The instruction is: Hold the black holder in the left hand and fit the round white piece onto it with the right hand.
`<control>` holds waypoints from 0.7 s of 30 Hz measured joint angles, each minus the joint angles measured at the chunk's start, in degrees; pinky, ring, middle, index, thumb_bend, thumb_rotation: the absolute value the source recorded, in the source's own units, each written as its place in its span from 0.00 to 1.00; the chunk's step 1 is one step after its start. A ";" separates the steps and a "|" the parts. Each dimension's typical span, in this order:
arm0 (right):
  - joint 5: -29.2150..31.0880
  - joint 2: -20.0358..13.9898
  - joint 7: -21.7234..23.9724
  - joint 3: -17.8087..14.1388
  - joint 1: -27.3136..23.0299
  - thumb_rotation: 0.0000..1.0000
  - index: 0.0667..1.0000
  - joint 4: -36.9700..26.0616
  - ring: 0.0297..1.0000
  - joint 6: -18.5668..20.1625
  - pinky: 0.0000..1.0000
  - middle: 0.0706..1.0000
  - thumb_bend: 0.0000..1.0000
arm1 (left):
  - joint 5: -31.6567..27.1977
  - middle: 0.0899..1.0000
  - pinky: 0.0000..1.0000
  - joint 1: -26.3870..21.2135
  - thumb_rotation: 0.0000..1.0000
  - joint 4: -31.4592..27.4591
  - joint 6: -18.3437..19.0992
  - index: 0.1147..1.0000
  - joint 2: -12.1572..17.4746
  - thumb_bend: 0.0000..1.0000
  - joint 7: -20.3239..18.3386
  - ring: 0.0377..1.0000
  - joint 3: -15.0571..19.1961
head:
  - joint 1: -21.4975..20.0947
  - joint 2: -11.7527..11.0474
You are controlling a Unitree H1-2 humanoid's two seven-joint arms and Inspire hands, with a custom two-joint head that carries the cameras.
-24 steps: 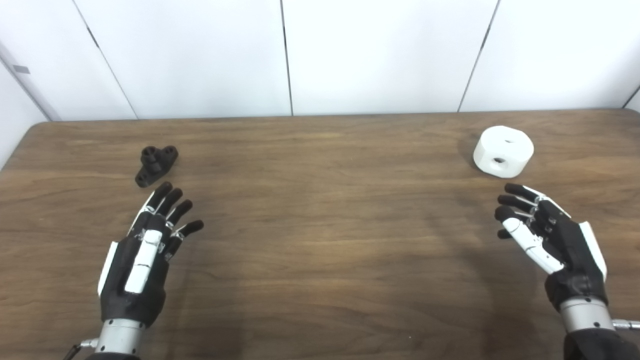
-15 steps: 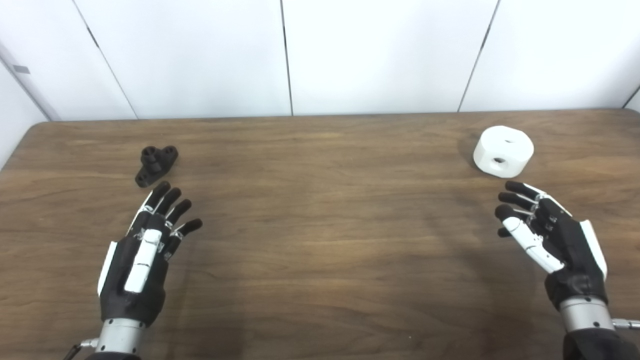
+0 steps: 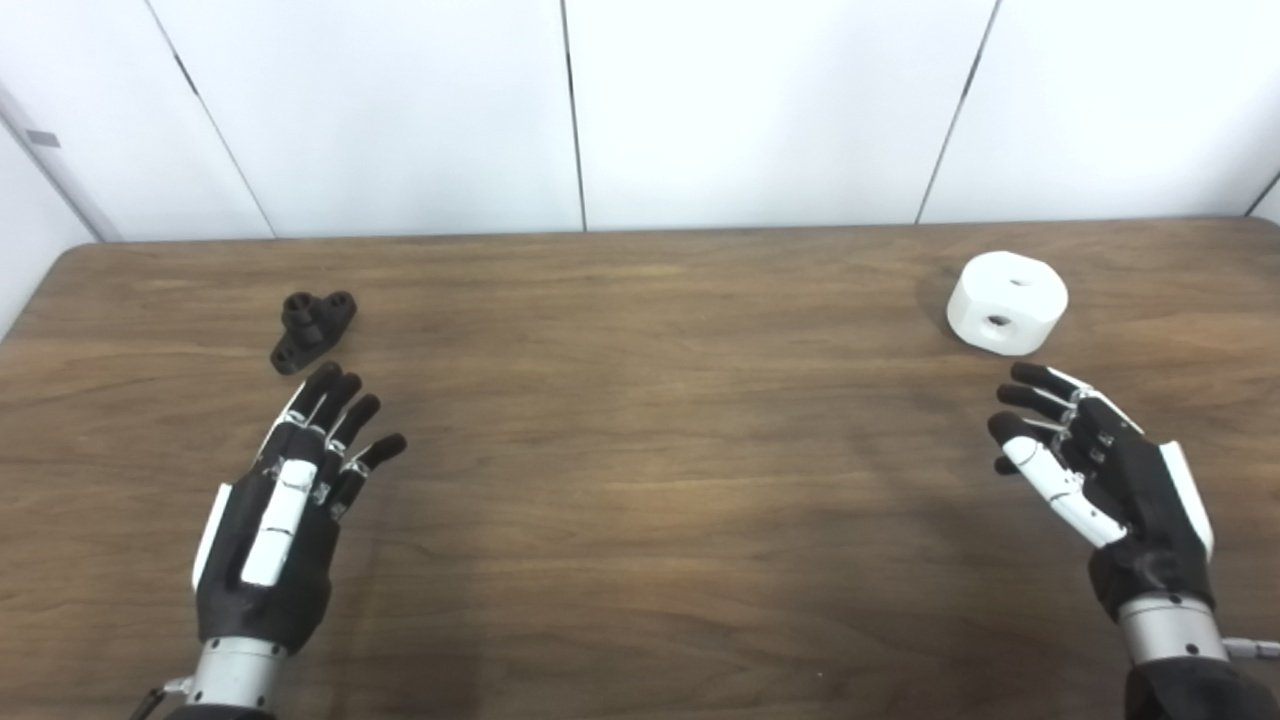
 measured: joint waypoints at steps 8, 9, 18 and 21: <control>2.08 0.08 -0.46 -0.11 0.16 0.40 0.79 2.46 0.71 -0.95 0.55 0.78 0.40 | 23.31 0.74 0.49 -2.29 0.47 -10.00 1.36 0.71 3.87 0.70 5.41 0.67 0.60 | 8.77 -5.88; 2.56 0.05 -0.41 -0.13 0.16 0.38 0.81 2.70 0.73 -0.95 0.57 0.80 0.36 | 27.20 0.71 0.47 -3.01 0.45 -10.59 1.36 0.68 4.27 0.70 5.76 0.65 0.47 | 10.80 -6.85; 0.84 -0.29 -0.54 -0.18 0.15 0.41 0.79 6.06 0.69 -2.82 0.53 0.75 0.39 | 49.18 0.73 0.51 -6.87 0.44 -14.89 3.23 0.64 4.71 0.78 8.83 0.66 0.34 | 18.54 -12.65; 0.75 -0.37 -0.53 -0.40 0.11 0.43 0.78 7.88 0.67 -4.68 0.52 0.73 0.41 | 54.14 0.73 0.50 -7.31 0.48 -14.38 2.35 0.64 4.32 0.77 9.95 0.65 0.29 | 20.57 -14.68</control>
